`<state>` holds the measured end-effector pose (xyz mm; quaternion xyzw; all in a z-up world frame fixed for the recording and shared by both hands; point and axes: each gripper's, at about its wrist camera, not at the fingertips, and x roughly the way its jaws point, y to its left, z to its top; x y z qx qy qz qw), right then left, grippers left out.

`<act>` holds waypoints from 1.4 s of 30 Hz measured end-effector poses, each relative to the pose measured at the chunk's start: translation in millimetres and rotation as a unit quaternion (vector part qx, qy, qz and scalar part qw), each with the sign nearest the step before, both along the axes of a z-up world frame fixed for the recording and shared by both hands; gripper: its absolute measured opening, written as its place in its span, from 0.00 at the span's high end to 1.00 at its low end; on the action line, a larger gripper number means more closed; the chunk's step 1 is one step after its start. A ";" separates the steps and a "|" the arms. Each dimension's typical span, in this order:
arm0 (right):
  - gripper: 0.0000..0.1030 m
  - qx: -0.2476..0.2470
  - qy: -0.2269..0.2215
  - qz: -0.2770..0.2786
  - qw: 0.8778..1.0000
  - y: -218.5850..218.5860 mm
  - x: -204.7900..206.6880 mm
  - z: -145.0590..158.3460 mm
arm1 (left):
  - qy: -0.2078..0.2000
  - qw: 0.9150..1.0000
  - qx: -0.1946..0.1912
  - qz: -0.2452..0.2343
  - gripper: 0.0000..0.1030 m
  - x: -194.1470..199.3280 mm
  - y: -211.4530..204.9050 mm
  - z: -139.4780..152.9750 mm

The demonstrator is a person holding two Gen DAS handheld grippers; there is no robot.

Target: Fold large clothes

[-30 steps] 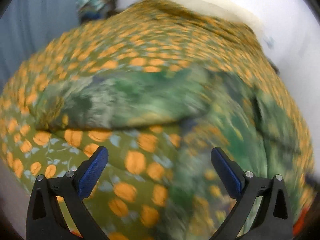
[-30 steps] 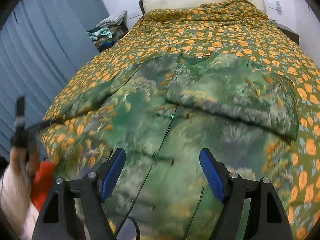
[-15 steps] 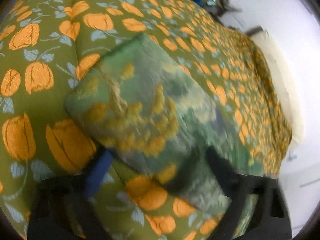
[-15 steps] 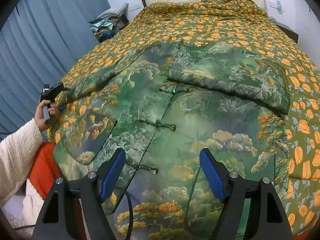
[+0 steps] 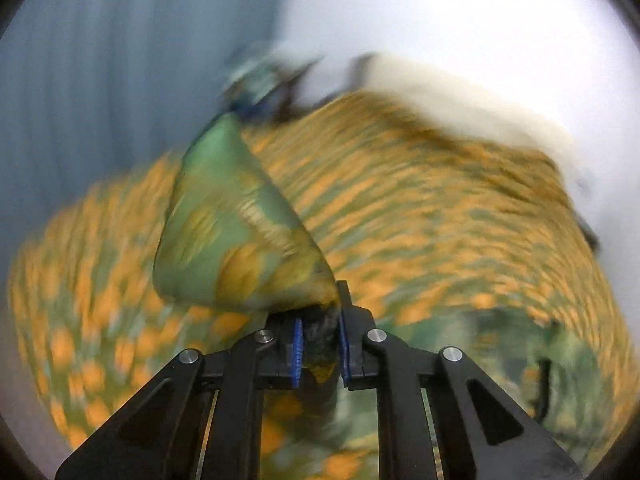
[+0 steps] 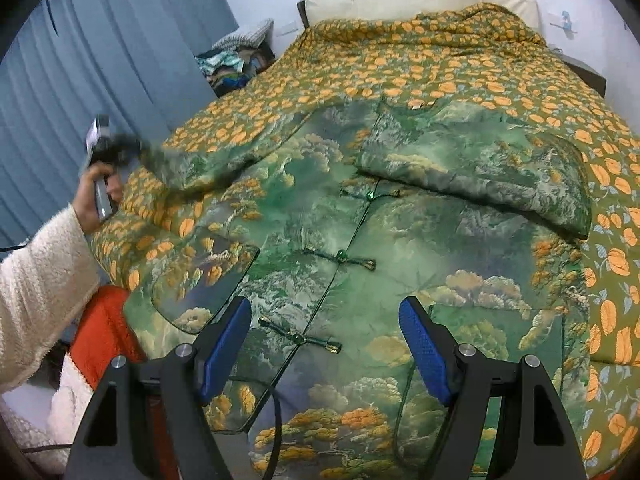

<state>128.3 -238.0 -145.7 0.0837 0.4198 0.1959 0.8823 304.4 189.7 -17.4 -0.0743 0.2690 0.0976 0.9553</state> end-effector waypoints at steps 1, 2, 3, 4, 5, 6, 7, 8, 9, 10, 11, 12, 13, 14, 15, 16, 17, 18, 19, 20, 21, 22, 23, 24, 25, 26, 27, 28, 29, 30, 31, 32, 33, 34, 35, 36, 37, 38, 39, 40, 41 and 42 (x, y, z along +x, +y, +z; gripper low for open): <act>0.26 0.004 -0.001 -0.006 1.000 -4.0 -0.3 -0.3 | -0.018 0.999 0.026 -0.033 0.88 1.1 -31.8 16.6; 0.26 0.009 -0.002 -0.012 1.000 -8.7 -0.8 -0.5 | -0.040 0.994 0.057 -0.079 0.88 0.1 -76.6 33.9; 0.26 0.013 -0.003 -0.018 1.000 -13.8 -1.2 -0.6 | -0.051 0.990 0.075 -0.104 0.88 0.2 -103.2 41.2; 0.26 0.017 -0.004 -0.023 1.000 -18.6 -2.1 -0.6 | -0.061 0.985 0.094 -0.133 0.88 -1.4 -135.7 46.0; 0.26 0.020 -0.006 -0.032 0.999 -25.2 -4.0 -0.6 | -0.070 0.976 0.115 -0.170 0.88 -3.3 -177.8 45.7; 0.26 0.022 -0.007 -0.036 0.999 -29.6 -5.3 -0.9 | -0.071 0.970 0.128 -0.194 0.88 -4.5 -206.8 40.9; 0.26 0.024 -0.007 -0.041 0.999 -34.8 -6.8 -0.9 | -0.069 0.963 0.141 -0.218 0.88 -5.0 -238.1 31.3; 0.26 0.025 -0.009 -0.050 0.998 -41.9 -9.2 -1.1 | -0.061 0.956 0.154 -0.241 0.88 -3.5 -267.9 17.5; 0.26 0.027 -0.010 -0.056 0.998 -46.6 -10.7 -0.8 | -0.053 0.952 0.162 -0.255 0.88 -3.2 -287.8 5.2; 0.26 0.029 -0.012 -0.063 0.998 -53.2 -13.2 -0.5 | -0.039 0.947 0.170 -0.270 0.88 -2.7 -310.7 -13.1; 0.26 0.029 -0.013 -0.068 0.997 -58.2 -15.4 0.0 | -0.020 0.942 0.178 -0.284 0.88 -0.9 -333.4 -35.1; 0.26 0.030 -0.015 -0.076 0.997 -64.7 -18.1 0.8 | -0.001 0.938 0.185 -0.292 0.88 1.9 -351.3 -56.7; 0.26 0.032 -0.017 -0.084 0.996 -72.7 -21.7 1.0 | 0.025 0.933 0.196 -0.300 0.88 5.2 -369.9 -84.0; 0.26 0.032 -0.018 -0.090 0.995 -78.0 -24.0 1.2 | 0.045 0.930 0.203 -0.303 0.87 4.2 -380.4 -101.6; 0.26 0.034 -0.018 -0.101 0.994 -86.5 -27.1 1.2 | 0.069 0.926 0.210 -0.305 0.83 5.6 -389.3 -120.5; 0.26 0.036 -0.018 -0.107 0.994 -91.4 -29.0 0.7 | 0.094 0.924 0.214 -0.303 0.79 6.9 -395.0 -138.1; 0.26 0.038 -0.016 -0.116 0.992 -99.3 -31.5 -0.1 | 0.125 0.920 0.214 -0.303 0.69 8.3 -398.9 -156.4; 0.26 0.038 -0.015 -0.121 0.992 -103.5 -33.2 -1.2 | 0.143 0.918 0.214 -0.303 0.48 8.2 -400.3 -165.3; 0.26 0.038 -0.012 -0.126 0.991 -107.6 -33.3 -1.9 | 0.150 0.916 0.214 -0.304 0.37 6.7 -401.5 -171.3; 0.26 0.037 -0.009 -0.130 0.991 -111.6 -32.7 -3.2 | 0.146 0.915 0.218 -0.307 0.21 -1.4 -399.7 -171.8; 0.26 0.037 -0.006 -0.134 0.990 -115.2 -31.2 -4.6 | 0.137 0.913 0.223 -0.312 0.11 -10.2 -397.3 -169.1; 0.26 0.037 -0.004 -0.137 0.990 -118.2 -29.2 -5.5 | 0.128 0.910 0.229 -0.320 0.09 -20.6 -392.5 -163.9; 0.26 0.036 -0.001 -0.139 0.990 -120.4 -25.0 -5.8 | 0.124 0.908 0.231 -0.328 0.07 -28.0 -388.0 -161.2; 0.26 0.033 0.000 -0.138 0.990 -121.2 -19.6 -4.9 | 0.123 0.904 0.230 -0.338 0.07 -34.2 -381.7 -157.5; 0.26 0.031 -0.002 -0.136 0.990 -121.3 -12.5 -2.0 | 0.123 0.902 0.225 -0.348 0.07 -39.6 -375.6 -151.7; 0.26 0.029 -0.004 -0.134 0.991 -120.8 -7.0 0.7 | 0.123 0.900 0.218 -0.356 0.07 -45.1 -366.7 -147.3; 0.26 0.026 -0.007 -0.126 0.992 -118.4 3.9 5.5 | 0.123 0.901 0.206 -0.362 0.07 -51.4 -355.7 -137.5; 0.26 0.024 -0.007 -0.118 0.993 -115.8 14.5 8.5 | 0.122 0.903 0.197 -0.361 0.06 -58.3 -346.0 -129.5; 0.26 0.019 -0.006 -0.106 0.994 -110.3 32.3 14.4 | 0.122 0.908 0.186 -0.355 0.05 -57.7 -331.4 -122.0; 0.26 0.016 -0.005 -0.097 0.995 -104.4 43.7 17.9 | 0.120 0.915 0.175 -0.343 0.04 -55.5 -315.6 -114.7; 0.26 0.016 -0.003 -0.084 0.996 -98.1 60.0 21.3 | 0.119 0.921 0.167 -0.330 0.04 -54.6 -305.0 -111.1; 0.26 0.017 -0.006 -0.071 0.997 -90.6 77.9 25.0 | 0.116 0.932 0.157 -0.305 0.04 -48.2 -285.4 -104.4; 0.26 0.018 -0.010 -0.056 0.998 -80.8 97.1 28.3 | 0.114 0.938 0.152 -0.289 0.04 -46.1 -273.7 -101.7; 0.26 0.020 -0.013 -0.039 0.999 -69.5 119.1 30.4 | 0.112 0.945 0.149 -0.268 0.04 -39.5 -260.5 -100.4; 0.26 0.023 -0.015 -0.023 0.999 -57.8 139.6 30.5 | 0.113 0.954 0.147 -0.237 0.04 -28.9 -243.4 -101.0; 0.26 0.031 -0.013 -0.007 0.999 -47.2 158.3 28.2 | 0.114 0.958 0.144 -0.220 0.04 -22.0 -232.5 -104.6; 0.27 0.036 -0.008 0.002 0.999 -40.1 169.9 25.3 | 0.116 0.963 0.138 -0.201 0.04 -13.9 -219.7 -108.3; 0.28 0.044 0.000 0.016 0.999 -29.1 189.3 18.9 | 0.124 0.967 0.132 -0.179 0.05 -2.1 -205.8 -117.1; 0.31 0.044 0.006 0.024 0.999 -18.1 206.8 10.3 | 0.136 0.968 0.131 -0.165 0.10 4.8 -195.1 -126.2; 0.32 0.037 0.012 0.030 0.999 -10.6 217.8 1.9 | 0.155 0.968 0.129 -0.150 0.15 13.4 -185.1 -137.6; 0.35 0.026 0.025 0.035 0.999 -1.8 230.0 -9.9 | 0.177 0.967 0.123 -0.134 0.25 23.8 -176.4 -151.1; 0.37 0.014 0.036 0.034 0.999 5.3 240.3 -22.8 | 0.195 0.966 0.112 -0.125 0.27 28.6 -166.6 -159.3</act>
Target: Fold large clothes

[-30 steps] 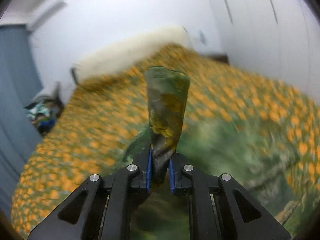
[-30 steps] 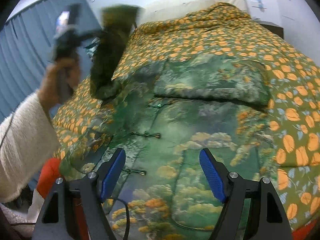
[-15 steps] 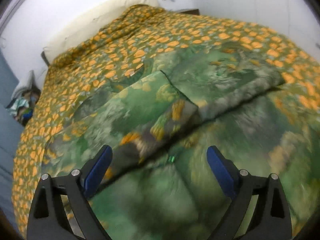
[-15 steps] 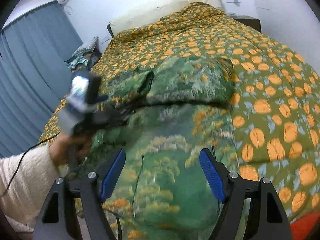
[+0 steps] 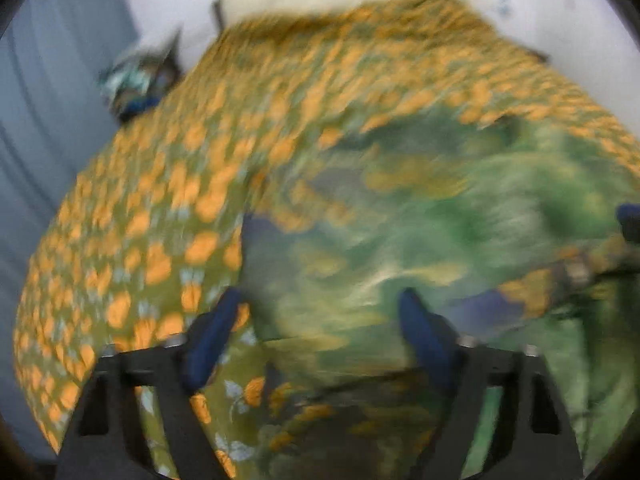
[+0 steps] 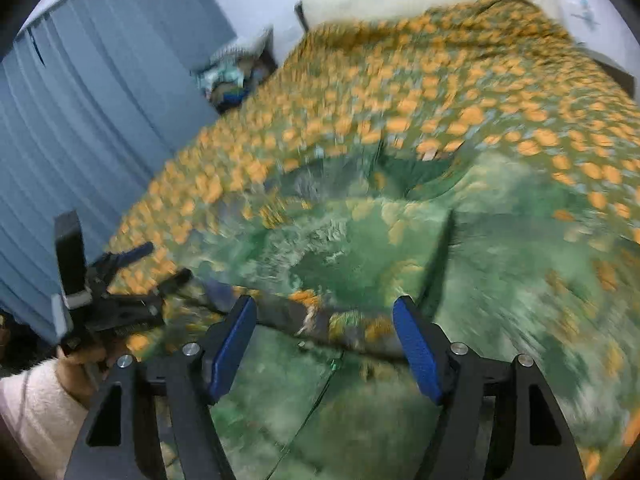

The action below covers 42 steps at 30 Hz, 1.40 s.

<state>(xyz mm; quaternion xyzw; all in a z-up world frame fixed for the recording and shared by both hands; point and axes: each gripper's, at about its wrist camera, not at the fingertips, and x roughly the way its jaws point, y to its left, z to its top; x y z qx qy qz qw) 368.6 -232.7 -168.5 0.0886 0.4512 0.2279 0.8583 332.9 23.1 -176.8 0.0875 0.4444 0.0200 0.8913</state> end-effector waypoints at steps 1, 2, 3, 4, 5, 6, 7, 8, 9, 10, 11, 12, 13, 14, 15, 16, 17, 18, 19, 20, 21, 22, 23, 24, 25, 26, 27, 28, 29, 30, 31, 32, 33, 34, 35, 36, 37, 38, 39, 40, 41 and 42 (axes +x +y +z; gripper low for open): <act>0.38 -0.012 0.018 0.001 1.000 6.3 8.9 -16.5 | 0.024 1.000 -0.010 0.017 0.27 8.5 9.1 -12.3; 0.40 -0.020 0.041 0.002 0.999 10.1 13.4 -31.3 | 0.047 0.998 -0.025 0.035 0.27 15.6 17.9 -26.1; 0.44 -0.026 0.072 -0.001 0.997 12.8 18.7 -50.0 | 0.053 0.997 -0.038 0.040 0.26 17.2 22.0 -30.6; 0.48 -0.026 0.084 -0.005 0.996 13.5 19.9 -60.2 | 0.054 0.996 -0.048 0.043 0.25 18.5 24.2 -33.9; 0.48 -0.027 0.083 -0.007 0.996 14.7 19.4 -64.2 | 0.050 0.997 -0.045 0.044 0.24 17.9 22.7 -33.5; 0.48 -0.030 0.075 -0.006 0.997 15.9 17.3 -62.6 | 0.046 0.997 -0.038 0.040 0.24 16.8 20.5 -31.5; 0.48 -0.032 0.072 -0.004 0.997 16.3 15.2 -58.7 | 0.043 0.998 -0.031 0.034 0.24 14.4 17.9 -27.9; 0.48 -0.030 0.069 -0.005 0.997 15.0 12.1 -53.1 | 0.037 0.999 -0.028 0.024 0.23 9.2 14.8 -20.9; 0.48 -0.021 0.062 -0.009 0.998 9.9 5.8 -43.6 | 0.034 0.999 -0.028 0.019 0.21 6.4 15.5 -15.9; 0.48 -0.013 0.056 -0.010 0.998 6.1 0.8 -35.1 | 0.028 0.999 -0.029 0.013 0.19 -1.5 16.5 -7.4; 0.48 -0.009 0.050 -0.009 0.999 2.9 -7.4 -26.0 | 0.022 0.999 -0.029 0.007 0.12 -9.5 16.6 -0.1; 0.48 -0.013 0.045 -0.007 0.999 0.3 -16.1 -19.3 | 0.015 0.999 -0.028 0.004 0.07 -16.7 17.3 5.1; 0.46 -0.021 0.040 -0.005 0.999 -1.3 -23.3 -15.4 | 0.007 1.000 -0.028 0.000 0.05 -25.4 17.0 9.3; 0.42 -0.033 0.036 -0.001 0.999 -1.8 -31.1 -14.9 | 0.004 1.000 -0.027 -0.002 0.04 -31.6 16.5 10.4; 0.41 -0.041 0.036 -0.001 0.998 -1.8 -33.8 -17.7 | 0.007 1.000 -0.026 -0.004 0.04 -32.4 18.6 8.4; 0.40 -0.050 0.039 -0.001 0.998 -2.0 -33.1 -23.3 | 0.014 1.000 -0.022 -0.007 0.04 -34.0 15.0 3.3; 0.40 -0.060 0.053 -0.005 0.997 -0.5 -32.2 -36.6 | 0.029 0.999 -0.012 -0.011 0.04 -34.0 9.4 -6.0; 0.40 -0.062 0.067 -0.008 0.996 -1.8 -27.5 -46.6 | 0.039 0.999 -0.004 -0.012 0.04 -34.7 6.6 -11.2; 0.38 -0.062 0.091 -0.009 0.994 -3.8 -25.6 -59.8 | 0.049 0.999 0.006 -0.012 0.04 -36.0 3.7 -17.9; 0.38 -0.063 0.121 -0.010 0.991 -3.8 -21.9 -74.8 | 0.057 0.998 0.015 -0.008 0.05 -39.0 1.7 -22.1; 0.38 -0.063 0.126 -0.016 0.990 -5.0 -22.7 -81.2 | 0.060 0.998 0.014 -0.005 0.05 -44.8 0.8 -21.2; 0.38 -0.057 0.117 -0.021 0.991 -6.7 -25.8 -77.6 | 0.058 0.998 0.003 -0.008 0.05 -52.4 0.8 -16.7; 0.38 -0.051 0.108 -0.024 0.993 -9.3 -32.5 -70.2 | 0.055 0.998 -0.012 -0.013 0.05 -61.9 1.0 -10.1; 0.38 -0.044 0.099 -0.025 0.994 -12.6 -42.0 -59.5 | 0.052 0.998 -0.025 -0.019 0.05 -72.9 0.3 -1.8; 0.38 -0.039 0.088 -0.024 0.995 -15.5 -52.6 -48.6 | 0.049 0.998 -0.034 -0.025 0.05 -83.1 -1.2 5.3; 0.35 -0.039 0.071 -0.020 0.997 -18.6 -66.5 -35.8 | 0.047 0.997 -0.042 -0.034 0.04 -94.6 -2.5 12.9; 0.32 -0.044 0.056 -0.017 0.997 -22.2 -81.5 -24.2 | 0.044 0.997 -0.046 -0.041 0.04 -106.1 -4.3 19.2; 0.29 -0.051 0.040 -0.016 0.998 -28.0 -101.9 -10.7 | 0.040 0.997 -0.047 -0.047 0.04 -117.8 -6.1 25.6; 0.29 -0.052 0.029 -0.016 0.998 -32.6 -117.3 -1.9 | 0.031 0.997 -0.050 -0.055 0.03 -133.6 -7.3 33.9; 0.28 -0.053 0.016 -0.017 0.998 -39.0 -136.2 8.0 | 0.026 0.997 -0.052 -0.058 0.02 -141.8 -7.0 38.3; 0.28 -0.056 0.006 -0.019 0.998 -44.8 -153.3 16.4 | 0.020 0.997 -0.053 -0.058 0.02 -151.7 -6.4 42.5; 0.27 -0.061 -0.006 -0.026 0.998 -51.9 -170.7 24.4 | 0.017 0.997 -0.056 -0.056 0.02 -164.2 -5.8 46.2; 0.26 -0.070 -0.024 -0.039 0.996 -61.1 -191.5 35.2 | 0.017 0.997 -0.059 -0.055 0.02 -169.6 -5.3 47.6; 0.22 -0.077 -0.038 -0.051 0.995 -67.8 -207.0 43.1 | 0.018 0.996 -0.063 -0.052 0.02 -178.1 -3.9 48.1; 0.17 -0.084 -0.055 -0.068 0.993 -74.1 -224.0 50.6 | 0.019 0.997 -0.061 -0.047 0.02 -184.1 -2.8 47.7; 0.15 -0.089 -0.069 -0.088 0.990 -80.8 -241.7 57.3 | 0.019 0.997 -0.058 -0.042 0.02 -188.7 -1.9 47.6; 0.14 -0.091 -0.079 -0.106 0.987 -87.8 -254.9 63.3 | 0.019 0.997 -0.057 -0.038 0.02 -191.5 0.6 47.6; 0.14 -0.088 -0.089 -0.125 0.984 -94.1 -267.4 68.8 | 0.018 0.998 -0.055 -0.033 0.02 -195.8 3.8 47.7; 0.14 -0.084 -0.095 -0.138 0.982 -97.3 -275.4 71.9 | 0.017 0.998 -0.055 -0.029 0.02 -198.0 7.3 47.9; 0.14 -0.079 -0.098 -0.152 0.980 -104.0 -285.4 75.8 | 0.017 0.998 -0.053 -0.021 0.02 -198.9 12.0 47.9; 0.14 -0.078 -0.102 -0.162 0.978 -109.1 -292.3 80.0 | 0.015 0.998 -0.057 -0.011 0.02 -200.5 18.6 48.7; 0.14 -0.080 -0.110 -0.176 0.975 -115.7 -300.6 84.8 | 0.014 0.998 -0.061 -0.004 0.02 -202.1 23.6 48.6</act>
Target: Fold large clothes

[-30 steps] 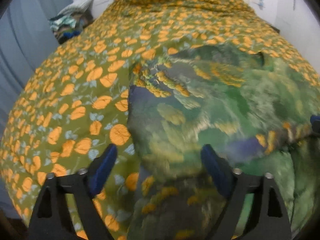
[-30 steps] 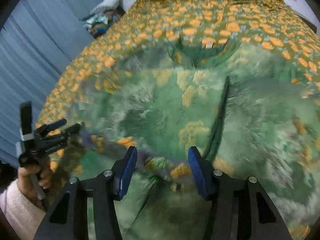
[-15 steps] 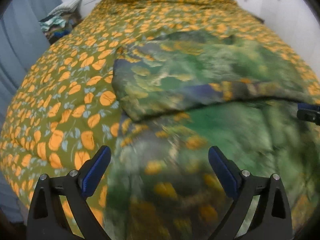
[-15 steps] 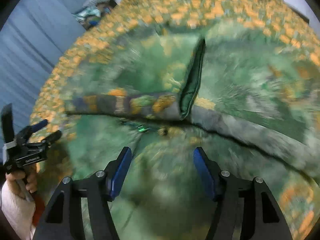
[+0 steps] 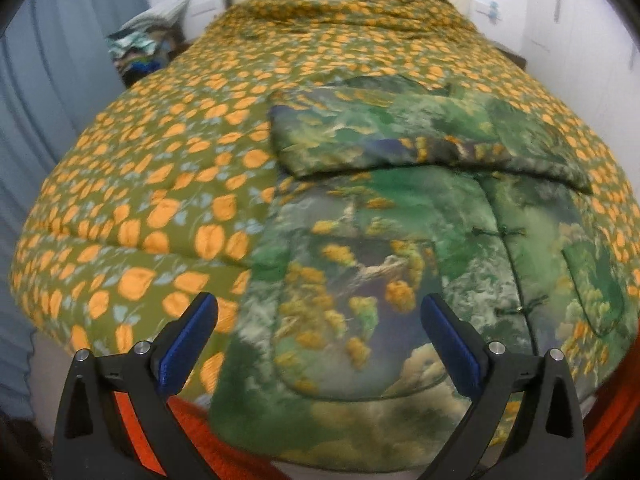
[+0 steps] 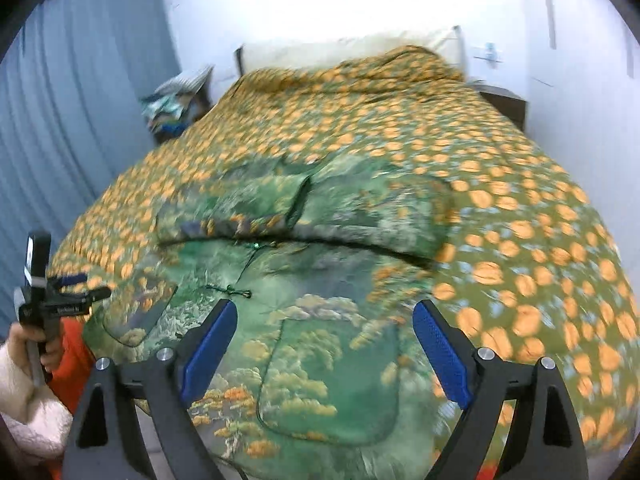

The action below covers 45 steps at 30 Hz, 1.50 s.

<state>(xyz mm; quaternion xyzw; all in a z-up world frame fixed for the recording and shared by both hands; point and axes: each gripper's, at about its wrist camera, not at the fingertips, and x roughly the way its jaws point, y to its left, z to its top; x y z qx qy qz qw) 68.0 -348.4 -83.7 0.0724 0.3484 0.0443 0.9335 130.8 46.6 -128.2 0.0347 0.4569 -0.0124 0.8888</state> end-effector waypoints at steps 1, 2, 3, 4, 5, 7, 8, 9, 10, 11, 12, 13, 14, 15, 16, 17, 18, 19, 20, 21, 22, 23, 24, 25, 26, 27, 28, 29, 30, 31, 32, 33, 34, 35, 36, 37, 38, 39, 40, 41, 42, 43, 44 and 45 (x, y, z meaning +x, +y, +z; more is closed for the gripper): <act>0.13 -0.004 -0.005 -0.008 1.000 -4.3 -4.3 2.7 | 0.001 1.000 -0.003 0.007 0.02 -0.3 5.0 -0.6; 0.12 -0.017 -0.002 -0.015 1.000 -8.2 -6.0 2.7 | 0.003 1.000 -0.005 0.016 0.02 -0.4 11.5 -2.3; 0.12 -0.030 0.004 -0.021 0.999 -12.4 -7.7 1.6 | 0.006 1.000 -0.005 0.024 0.02 -0.5 16.9 -4.7; 0.12 -0.037 0.011 -0.025 0.999 -14.6 -7.4 -1.5 | 0.011 0.999 -0.002 0.032 0.02 -0.1 22.5 -7.8; 0.12 -0.042 0.027 -0.027 0.998 -16.6 -5.4 -8.1 | 0.018 0.999 0.000 0.042 0.02 1.3 28.6 -11.7; 0.12 -0.026 0.066 -0.026 0.997 -23.0 -2.2 -26.2 | 0.035 0.998 -0.006 0.059 0.02 3.3 40.7 -20.2; 0.12 -0.005 0.086 -0.026 0.996 -27.8 -0.8 -37.5 | 0.048 0.997 -0.014 0.067 0.02 5.4 48.2 -26.4; 0.12 0.013 0.103 -0.027 0.994 -32.7 -1.3 -47.7 | 0.057 0.996 -0.019 0.072 0.02 5.4 52.9 -31.4; 0.12 0.026 0.116 -0.031 0.992 -37.4 -2.4 -55.7 | 0.063 0.995 -0.023 0.076 0.02 4.9 56.3 -35.3; 0.12 0.036 0.126 -0.037 0.991 -40.5 -3.5 -62.4 | 0.072 0.994 -0.030 0.079 0.02 4.8 59.9 -40.7; 0.12 0.039 0.130 -0.044 0.990 -43.1 -6.5 -67.4 | 0.075 0.993 -0.033 0.080 0.02 3.8 61.3 -43.6; 0.12 0.033 0.132 -0.049 0.990 -43.4 -9.6 -70.1 | 0.079 0.993 -0.035 0.081 0.02 2.9 61.5 -46.4; 0.12 0.025 0.132 -0.050 0.990 -42.2 -11.5 -71.4 | 0.081 0.993 -0.037 0.079 0.02 2.5 60.1 -49.4; 0.12 0.010 0.132 -0.049 0.990 -38.8 -13.7 -72.7 | 0.081 0.993 -0.036 0.076 0.02 2.3 57.7 -51.7; 0.12 -0.004 0.131 -0.045 0.990 -34.6 -14.6 -74.0 | 0.079 0.994 -0.035 0.074 0.02 1.9 55.5 -52.8; 0.12 -0.013 0.128 -0.043 0.991 -32.0 -14.8 -75.2 | 0.077 0.994 -0.034 0.068 0.02 2.4 51.8 -53.6; 0.12 -0.022 0.121 -0.042 0.992 -30.4 -15.6 -77.0 | 0.074 0.995 -0.034 0.062 0.02 3.9 47.3 -53.6; 0.12 -0.030 0.113 -0.043 0.992 -28.1 -15.3 -79.1 | 0.071 0.995 -0.034 0.055 0.02 5.9 43.1 -52.5; 0.12 -0.037 0.106 -0.047 0.993 -26.8 -14.2 -81.2 | 0.067 0.996 -0.035 0.048 0.02 9.6 38.1 -51.5; 0.12 -0.042 0.096 -0.053 0.993 -26.1 -12.2 -83.5 | 0.062 0.997 -0.037 0.042 0.02 14.7 32.7 -49.9; 0.12 -0.043 0.087 -0.057 0.994 -25.6 -9.1 -85.3 | 0.056 0.997 -0.037 0.036 0.02 19.6 27.9 -48.0; 0.12 -0.041 0.083 -0.058 0.994 -25.1 -4.8 -86.7 | 0.046 0.998 -0.033 0.029 0.02 29.1 18.6 -46.5; 0.12 -0.037 0.078 -0.056 0.995 -23.8 1.9 -87.7 | 0.043 0.998 -0.028 0.026 0.02 35.7 12.5 -45.6; 0.12 -0.035 0.072 -0.052 0.995 -21.6 8.3 -87.6 | 0.040 0.999 -0.024 0.022 0.02 44.4 4.1 -45.6; 0.12 -0.038 0.061 -0.046 0.996 -17.8 17.3 -86.7 | 0.037 0.999 -0.022 0.014 0.02 53.3 -5.6 -45.9; 0.12 -0.042 0.056 -0.041 0.997 -14.1 23.1 -85.8 | 0.030 0.999 -0.019 0.006 0.02 59.9 -14.5 -45.8; 0.12 -0.044 0.055 -0.036 0.997 -10.9 29.6 -85.3 | 0.018 1.000 -0.005 -0.002 0.02 65.9 -24.3 -45.7; 0.12 -0.039 0.057 -0.033 0.997 -8.9 36.9 -84.2 | 0.005 1.000 0.011 -0.007 0.02 68.2 -29.7 -45.0; 0.12 -0.033 0.056 -0.032 0.997 -8.5 37.8 -83.6 | -0.002 1.000 0.018 -0.006 0.02 68.5 -31.2 -45.2; 0.12 -0.026 0.054 -0.032 0.998 -9.5 37.7 -83.2 | -0.005 1.000 0.018 0.000 0.02 68.5 -30.5 -46.0; 0.12 -0.023 0.051 -0.034 0.998 -11.1 35.0 -84.0 | -0.001 1.000 0.005 0.004 0.02 66.3 -27.1 -48.3; 0.12 -0.027 0.052 -0.038 0.998 -13.5 30.8 -87.0 | 0.011 1.000 -0.013 0.004 0.02 62.5 -21.8 -52.4; 0.12 -0.030 0.054 -0.041 0.997 -15.5 28.0 -90.4 | 0.026 0.999 -0.024 0.004 0.02 58.9 -17.3 -56.8; 0.12 -0.030 0.060 -0.046 0.997 -19.1 23.8 -95.5 | 0.041 0.999 -0.027 0.002 0.02 55.0 -14.4 -59.9; 0.12 -0.020 0.069 -0.051 0.996 -24.1 19.4 -100.9 | 0.049 0.999 -0.024 -0.001 0.02 50.8 -12.2 -60.4; 0.12 -0.003 0.080 -0.055 0.995 -29.7 15.2 -105.4 | 0.051 0.999 -0.015 -0.003 0.02 44.3 -8.2 -57.4; 0.12 0.017 0.091 -0.058 0.994 -35.8 11.8 -107.7 | 0.048 0.999 -0.009 -0.002 0.02 38.3 -3.9 -53.3; 0.12 0.030 0.097 -0.060 0.993 -40.8 9.9 -108.2 | 0.045 0.999 -0.006 0.001 0.02 31.4 3.3 -47.2; 0.12 0.044 0.104 -0.060 0.992 -46.1 8.0 -107.7 | 0.044 0.999 -0.010 0.006 0.02 25.5 12.9 -41.5; 0.12 0.057 0.116 -0.057 0.990 -51.2 6.8 -107.5 | 0.046 0.999 -0.019 0.012 0.02 20.4 24.2 -37.2; 0.12 0.066 0.131 -0.054 0.988 -56.1 6.0 -108.0 | 0.054 0.998 -0.033 0.023 0.02 15.4 39.3 -35.2; 0.12 0.075 0.147 -0.050 0.985 -61.3 4.7 -109.4 | 0.065 0.996 -0.047 0.030 0.02 13.0 51.2 -35.6; 0.12 0.083 0.158 -0.047 0.983 -65.7 3.3 -110.5 | 0.084 0.993 -0.068 0.035 0.02 11.0 64.8 -38.6; 0.12 0.090 0.166 -0.045 0.981 -68.2 1.9 -111.8 | 0.098 0.991 -0.081 0.036 0.02 10.2 71.1 -41.9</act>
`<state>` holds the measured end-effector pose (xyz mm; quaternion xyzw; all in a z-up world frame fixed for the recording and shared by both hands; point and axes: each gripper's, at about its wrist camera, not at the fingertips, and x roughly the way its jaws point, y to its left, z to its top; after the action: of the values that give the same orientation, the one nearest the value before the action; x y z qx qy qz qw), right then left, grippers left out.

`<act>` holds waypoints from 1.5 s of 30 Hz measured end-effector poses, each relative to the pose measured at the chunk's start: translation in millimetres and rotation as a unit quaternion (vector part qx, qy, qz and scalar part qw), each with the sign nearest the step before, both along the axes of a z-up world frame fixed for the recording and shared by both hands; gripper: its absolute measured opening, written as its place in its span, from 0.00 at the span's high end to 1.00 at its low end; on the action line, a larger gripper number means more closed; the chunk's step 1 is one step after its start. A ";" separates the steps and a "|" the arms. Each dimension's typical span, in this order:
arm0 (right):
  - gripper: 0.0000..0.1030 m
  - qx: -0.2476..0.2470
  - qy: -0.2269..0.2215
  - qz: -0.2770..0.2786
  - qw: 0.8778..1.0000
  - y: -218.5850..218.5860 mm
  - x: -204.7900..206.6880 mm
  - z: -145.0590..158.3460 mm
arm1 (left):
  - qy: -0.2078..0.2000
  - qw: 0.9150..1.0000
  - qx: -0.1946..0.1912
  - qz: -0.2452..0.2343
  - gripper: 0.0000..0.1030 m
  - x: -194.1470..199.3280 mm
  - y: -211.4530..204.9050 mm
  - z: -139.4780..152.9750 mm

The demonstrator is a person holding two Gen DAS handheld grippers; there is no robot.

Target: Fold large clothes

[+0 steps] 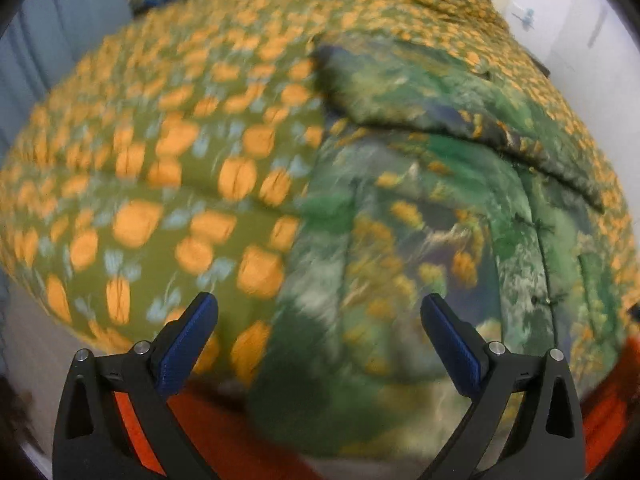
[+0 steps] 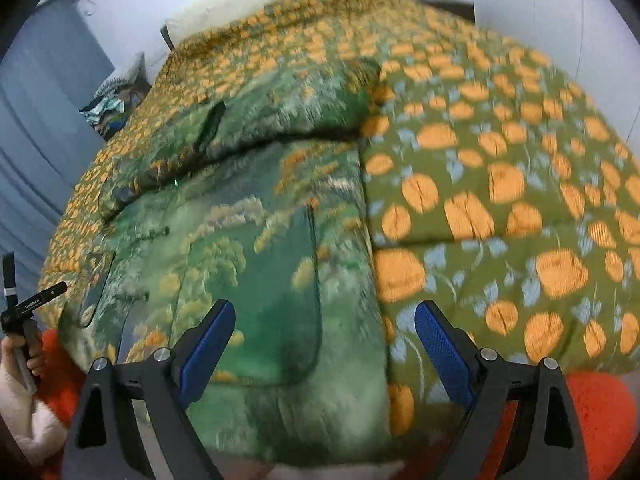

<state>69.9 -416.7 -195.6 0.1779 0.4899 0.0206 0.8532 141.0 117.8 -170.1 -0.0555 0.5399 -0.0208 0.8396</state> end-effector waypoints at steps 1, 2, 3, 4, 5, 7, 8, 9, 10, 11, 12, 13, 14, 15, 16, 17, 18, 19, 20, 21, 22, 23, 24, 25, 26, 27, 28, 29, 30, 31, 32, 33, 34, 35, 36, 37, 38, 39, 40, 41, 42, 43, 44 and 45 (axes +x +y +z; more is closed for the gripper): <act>0.12 0.008 0.010 0.003 1.000 -2.7 -1.2 -1.8 | 0.016 1.000 -0.012 -0.002 0.02 -0.2 6.3 -4.6; 0.12 0.017 0.022 0.007 1.000 -4.8 -2.0 -3.9 | 0.035 0.999 -0.019 -0.009 0.02 -1.3 9.2 -11.3; 0.12 0.024 0.034 0.015 0.999 -5.1 -2.3 -6.5 | 0.051 0.998 -0.016 -0.017 0.02 -2.0 9.2 -18.2; 0.12 0.028 0.042 0.022 0.998 -3.6 -1.8 -8.6 | 0.057 0.998 -0.011 -0.022 0.02 -1.7 6.7 -22.0; 0.12 0.030 0.050 0.030 0.998 -2.3 -1.3 -11.1 | 0.066 0.997 -0.004 -0.029 0.02 -1.3 4.5 -28.9; 0.12 0.042 0.066 0.044 0.996 0.3 0.5 -18.1 | 0.077 0.996 0.000 -0.036 0.02 1.2 1.5 -36.6; 0.12 0.050 0.076 0.050 0.995 1.4 2.1 -23.4 | 0.081 0.996 -0.004 -0.041 0.02 3.0 -0.7 -39.3; 0.12 0.056 0.090 0.055 0.993 3.6 4.6 -30.8 | 0.081 0.996 -0.008 -0.048 0.02 4.7 -3.7 -40.5; 0.12 0.062 0.099 0.060 0.991 5.5 6.3 -35.6 | 0.082 0.995 -0.010 -0.056 0.02 6.0 -7.2 -41.1; 0.12 0.071 0.112 0.071 0.989 8.9 9.0 -42.6 | 0.083 0.994 -0.009 -0.066 0.04 6.5 -11.9 -41.3; 0.12 0.076 0.122 0.079 0.987 12.7 10.8 -47.6 | 0.083 0.994 -0.003 -0.075 0.12 5.6 -17.0 -40.8; 0.13 0.077 0.126 0.085 0.985 15.3 11.6 -50.2 | 0.085 0.993 0.000 -0.081 0.20 4.1 -20.7 -40.4; 0.15 0.074 0.127 0.090 0.985 17.4 11.9 -50.2 | 0.090 0.992 0.001 -0.087 0.29 2.0 -24.0 -40.7; 0.25 0.074 0.126 0.094 0.985 18.5 11.8 -48.4 | 0.096 0.992 0.007 -0.085 0.32 -0.5 -26.1 -40.3; 0.37 0.078 0.125 0.098 0.984 18.8 11.5 -46.4 | 0.097 0.992 0.011 -0.083 0.35 -3.1 -29.1 -39.1; 0.51 0.081 0.125 0.100 0.984 18.4 11.2 -44.5 | 0.098 0.992 0.014 -0.081 0.40 -5.4 -30.8 -37.6; 0.58 0.080 0.126 0.100 0.984 17.2 11.0 -42.7 | 0.102 0.991 0.014 -0.080 0.47 -7.4 -32.5 -36.2; 0.72 0.078 0.126 0.098 0.984 15.1 10.9 -40.9 | 0.105 0.991 0.016 -0.078 0.53 -10.9 -36.6 -32.7; 0.81 0.083 0.124 0.093 0.984 11.7 10.3 -39.0 | 0.110 0.991 0.019 -0.079 0.70 -12.3 -39.2 -31.0; 0.82 0.093 0.121 0.089 0.984 10.0 10.4 -35.8 | 0.111 0.990 0.026 -0.079 0.81 -13.5 -40.9 -28.5; 0.84 0.101 0.116 0.085 0.984 8.6 9.7 -30.8 | 0.110 0.990 0.026 -0.079 0.82 -14.9 -40.4 -25.7; 0.85 0.103 0.111 0.084 0.985 8.7 9.6 -25.7 | 0.106 0.991 0.018 -0.082 0.86 -16.8 -41.5 -20.3; 0.85 0.105 0.105 0.085 0.985 9.3 8.8 -18.8 | 0.102 0.991 0.015 -0.083 0.87 -18.5 -42.7 -14.9; 0.86 0.107 0.099 0.087 0.986 10.3 7.5 -11.5 | 0.099 0.991 0.013 -0.085 0.87 -20.8 -41.7 -9.4; 0.86 0.107 0.095 0.090 0.986 11.1 5.7 -6.2 | 0.094 0.991 0.009 -0.090 0.88 -26.0 -43.4 -1.5; 0.86 0.107 0.091 0.094 0.986 11.5 2.7 0.9 | 0.092 0.991 0.005 -0.094 0.88 -29.5 -42.8 2.7; 0.86 0.107 0.088 0.097 0.986 11.8 -0.2 6.4 | 0.091 0.991 0.001 -0.098 0.88 -35.1 -43.0 8.1; 0.86 0.108 0.086 0.098 0.986 11.1 -3.6 11.8 | 0.092 0.990 -0.004 -0.102 0.88 -40.9 -43.5 12.9; 0.86 0.112 0.087 0.099 0.985 9.2 -7.2 15.7 | 0.094 0.990 -0.009 -0.106 0.88 -47.1 -45.0 17.3; 0.86 0.116 0.090 0.099 0.984 7.4 -13.1 19.5 | 0.098 0.989 -0.015 -0.109 0.88 -56.4 -44.4 20.8; 0.86 0.119 0.093 0.099 0.984 5.5 -17.4 21.5 | 0.101 0.988 -0.021 -0.112 0.88 -65.4 -42.8 24.2; 0.86 0.123 0.098 0.098 0.983 3.1 -23.7 23.7 | 0.104 0.988 -0.025 -0.114 0.88 -73.8 -34.6 27.6; 0.86 0.129 0.103 0.098 0.981 1.6 -31.4 25.8 | 0.107 0.987 -0.031 -0.116 0.88 -84.5 -32.9 31.1; 0.86 0.134 0.107 0.097 0.980 0.3 -37.3 27.1 | 0.110 0.987 -0.035 -0.116 0.88 -90.0 -32.8 33.3; 0.87 0.141 0.112 0.094 0.979 -1.3 -44.7 28.4 | 0.114 0.986 -0.044 -0.113 0.88 -98.7 -30.7 36.4; 0.87 0.148 0.116 0.090 0.978 -3.3 -50.7 29.2 | 0.115 0.986 -0.059 -0.107 0.88 -104.9 -27.2 40.3; 0.87 0.159 0.118 0.086 0.976 -4.9 -56.1 30.6 | 0.115 0.985 -0.078 -0.099 0.88 -108.3 -23.0 45.2; 0.87 0.170 0.118 0.081 0.975 -6.7 -60.3 32.2 | 0.111 0.985 -0.095 -0.091 0.89 -108.9 -17.0 50.0; 0.87 0.183 0.116 0.076 0.973 -6.8 -62.2 34.2 | 0.105 0.985 -0.110 -0.084 0.89 -108.5 -11.7 55.0; 0.87 0.197 0.111 0.072 0.971 -8.9 -62.6 37.6 | 0.094 0.984 -0.129 -0.075 0.89 -105.1 -6.5 63.0; 0.87 0.214 0.100 0.067 0.969 -12.1 -59.4 43.1 | 0.083 0.983 -0.147 -0.069 0.89 -98.0 -1.9 69.9; 0.87 0.231 0.087 0.063 0.967 -15.2 -55.8 48.9 | 0.070 0.982 -0.162 -0.066 0.90 -89.1 0.9 76.0; 0.87 0.250 0.067 0.060 0.964 -20.2 -47.2 57.2 | 0.054 0.981 -0.176 -0.064 0.90 -78.7 3.0 84.6; 0.87 0.258 0.054 0.059 0.963 -21.9 -40.7 61.4 | 0.042 0.979 -0.189 -0.063 0.90 -67.0 4.8 91.5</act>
<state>29.2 -438.6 -134.2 0.3639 0.5229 0.1867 0.7479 74.0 122.6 -78.6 -0.1794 0.5632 -0.1732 0.7878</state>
